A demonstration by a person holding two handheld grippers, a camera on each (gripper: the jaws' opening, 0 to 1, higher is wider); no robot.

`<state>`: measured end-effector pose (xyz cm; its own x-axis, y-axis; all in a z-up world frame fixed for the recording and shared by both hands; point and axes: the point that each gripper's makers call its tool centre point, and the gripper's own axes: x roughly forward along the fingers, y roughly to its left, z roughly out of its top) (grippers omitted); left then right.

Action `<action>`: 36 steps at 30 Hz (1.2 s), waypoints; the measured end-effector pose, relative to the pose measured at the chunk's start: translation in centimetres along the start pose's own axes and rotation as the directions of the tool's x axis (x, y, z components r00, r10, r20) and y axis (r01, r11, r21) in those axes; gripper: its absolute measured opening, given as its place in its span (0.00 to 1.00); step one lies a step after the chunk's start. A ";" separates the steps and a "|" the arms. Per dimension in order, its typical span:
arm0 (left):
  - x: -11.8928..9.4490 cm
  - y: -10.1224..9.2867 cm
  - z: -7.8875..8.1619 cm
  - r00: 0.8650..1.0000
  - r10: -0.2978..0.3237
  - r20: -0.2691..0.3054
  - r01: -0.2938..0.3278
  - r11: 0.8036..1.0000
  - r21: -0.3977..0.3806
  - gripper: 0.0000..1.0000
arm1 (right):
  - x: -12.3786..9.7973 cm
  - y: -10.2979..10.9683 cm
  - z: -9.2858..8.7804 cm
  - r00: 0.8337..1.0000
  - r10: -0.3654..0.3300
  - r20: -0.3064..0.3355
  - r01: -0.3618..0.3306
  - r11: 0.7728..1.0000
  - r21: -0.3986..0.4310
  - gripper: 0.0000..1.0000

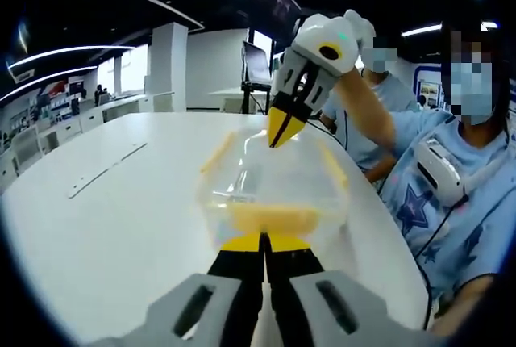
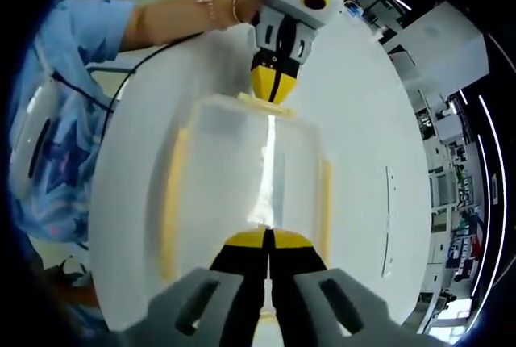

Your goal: Snap each plastic latch of the storage box into its locked position after aligning the lid with the box until every specified latch is closed and the lid sits flush.

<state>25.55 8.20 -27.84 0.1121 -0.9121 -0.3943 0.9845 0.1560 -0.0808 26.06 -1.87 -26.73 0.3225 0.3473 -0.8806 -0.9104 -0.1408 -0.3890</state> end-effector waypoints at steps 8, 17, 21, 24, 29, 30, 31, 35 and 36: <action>0.2 -0.2 -0.1 1.000 0.016 -0.025 -0.015 0.999 0.040 0.00 | 0.1 0.0 0.0 1.000 0.009 -0.002 -0.009 1.000 0.000 0.00; 0.1 0.1 -0.2 0.999 0.028 -0.044 -0.026 0.999 0.043 0.00 | 0.2 0.1 -0.1 1.000 0.011 -0.018 -0.011 1.000 -0.003 0.00; 0.1 0.1 -0.2 0.998 0.036 -0.044 -0.034 0.998 0.048 0.00 | 0.2 0.1 -0.1 1.000 0.013 -0.025 -0.013 1.000 0.013 0.00; 0.2 0.1 -0.2 0.998 0.039 -0.047 -0.037 0.998 0.053 0.00 | 0.2 0.1 -0.2 1.000 0.018 -0.026 -0.017 1.000 0.018 0.00; 0.3 -0.1 -0.2 0.998 0.040 -0.047 -0.038 0.998 0.054 0.00 | 0.2 0.2 -0.2 0.999 0.016 -0.037 -0.016 1.000 0.012 0.00; 0.3 -0.1 -0.2 0.998 0.041 -0.048 -0.039 0.998 0.054 0.00 | 0.2 0.2 -0.2 0.999 0.016 -0.037 -0.016 1.000 0.011 0.00; 0.3 -0.2 -0.2 0.998 0.044 -0.050 -0.041 0.998 0.055 0.00 | 0.2 0.2 -0.2 0.999 0.016 -0.036 -0.016 1.000 0.014 0.00; 0.3 0.0 -0.1 0.997 0.046 -0.054 -0.043 0.997 0.057 0.00 | 0.2 0.2 -0.3 0.999 0.017 -0.030 -0.016 1.000 0.018 0.00; 0.2 0.1 -0.1 0.998 0.046 -0.054 -0.043 0.997 0.056 0.00 | 0.2 0.2 -0.3 0.999 0.017 -0.030 -0.016 1.000 0.017 0.00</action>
<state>25.64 8.03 -28.05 0.1496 -0.8824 -0.4460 0.9848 0.1731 -0.0121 25.99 -2.12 -27.03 0.3150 0.3167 -0.8947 -0.9198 -0.1304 -0.3700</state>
